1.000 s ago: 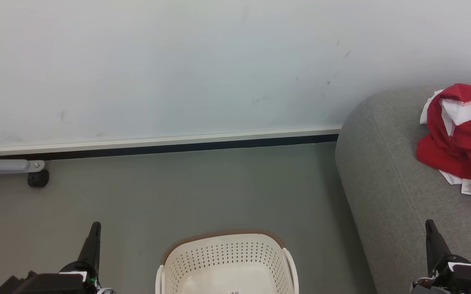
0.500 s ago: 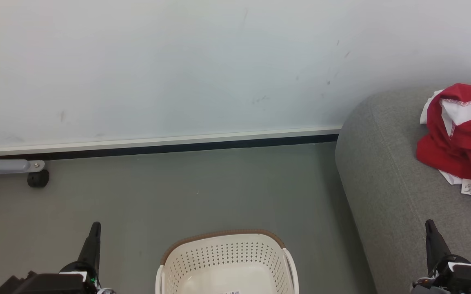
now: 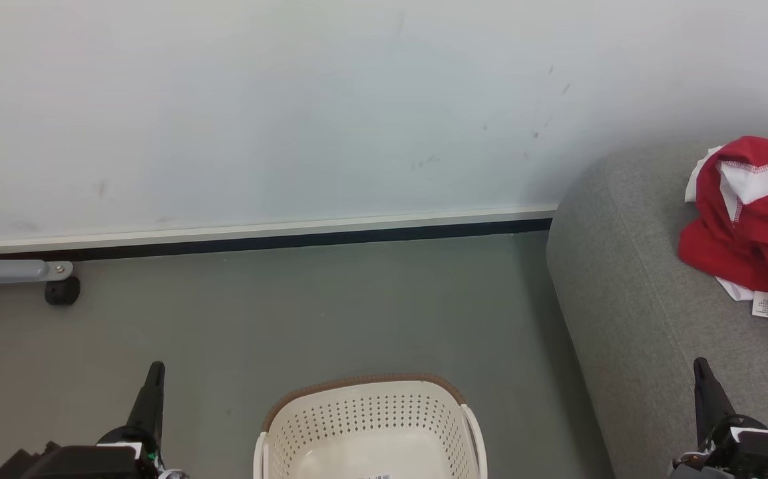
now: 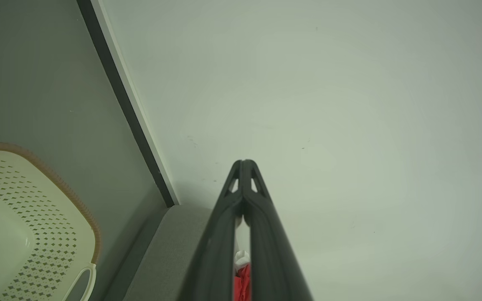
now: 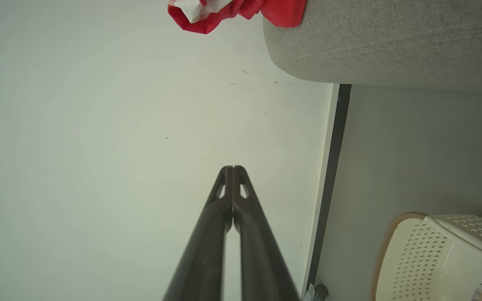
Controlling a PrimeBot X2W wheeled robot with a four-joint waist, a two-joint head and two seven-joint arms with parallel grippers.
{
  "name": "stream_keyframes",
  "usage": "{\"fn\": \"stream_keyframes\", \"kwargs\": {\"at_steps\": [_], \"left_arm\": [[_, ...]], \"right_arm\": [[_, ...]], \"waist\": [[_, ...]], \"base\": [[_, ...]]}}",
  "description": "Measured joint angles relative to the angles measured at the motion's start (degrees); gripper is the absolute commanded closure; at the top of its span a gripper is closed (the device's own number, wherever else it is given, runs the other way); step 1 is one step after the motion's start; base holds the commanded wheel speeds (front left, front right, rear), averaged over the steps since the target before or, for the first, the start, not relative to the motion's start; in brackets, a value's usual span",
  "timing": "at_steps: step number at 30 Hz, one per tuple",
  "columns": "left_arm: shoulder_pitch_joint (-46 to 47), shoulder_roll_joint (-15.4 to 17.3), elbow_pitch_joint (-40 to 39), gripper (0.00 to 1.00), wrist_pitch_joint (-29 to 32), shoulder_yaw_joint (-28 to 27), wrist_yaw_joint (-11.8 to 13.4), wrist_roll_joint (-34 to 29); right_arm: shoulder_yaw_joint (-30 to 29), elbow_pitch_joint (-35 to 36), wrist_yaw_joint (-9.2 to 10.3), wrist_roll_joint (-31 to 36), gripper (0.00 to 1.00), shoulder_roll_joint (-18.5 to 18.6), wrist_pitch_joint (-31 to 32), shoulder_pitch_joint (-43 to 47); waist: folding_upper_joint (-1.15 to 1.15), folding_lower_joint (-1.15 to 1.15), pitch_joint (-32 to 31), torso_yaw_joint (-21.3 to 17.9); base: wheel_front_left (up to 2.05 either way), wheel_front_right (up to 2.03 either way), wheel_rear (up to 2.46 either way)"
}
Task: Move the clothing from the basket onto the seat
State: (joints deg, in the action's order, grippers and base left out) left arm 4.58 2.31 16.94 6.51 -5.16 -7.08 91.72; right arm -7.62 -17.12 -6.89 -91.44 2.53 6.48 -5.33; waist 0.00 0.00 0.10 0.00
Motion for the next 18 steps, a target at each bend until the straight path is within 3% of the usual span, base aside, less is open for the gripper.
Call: {"fn": "stream_keyframes", "kwargs": {"at_steps": [18], "left_arm": [[0.0, 0.0, 0.01, 1.0, 0.0, 0.0, 0.0, 0.0]], "right_arm": [[0.0, 0.01, 0.0, 0.0, 1.0, 0.0, 0.0, 0.0]], "waist": [[0.0, 0.0, 0.0, 0.0]], "base": [[0.0, 0.0, 0.0]]}}
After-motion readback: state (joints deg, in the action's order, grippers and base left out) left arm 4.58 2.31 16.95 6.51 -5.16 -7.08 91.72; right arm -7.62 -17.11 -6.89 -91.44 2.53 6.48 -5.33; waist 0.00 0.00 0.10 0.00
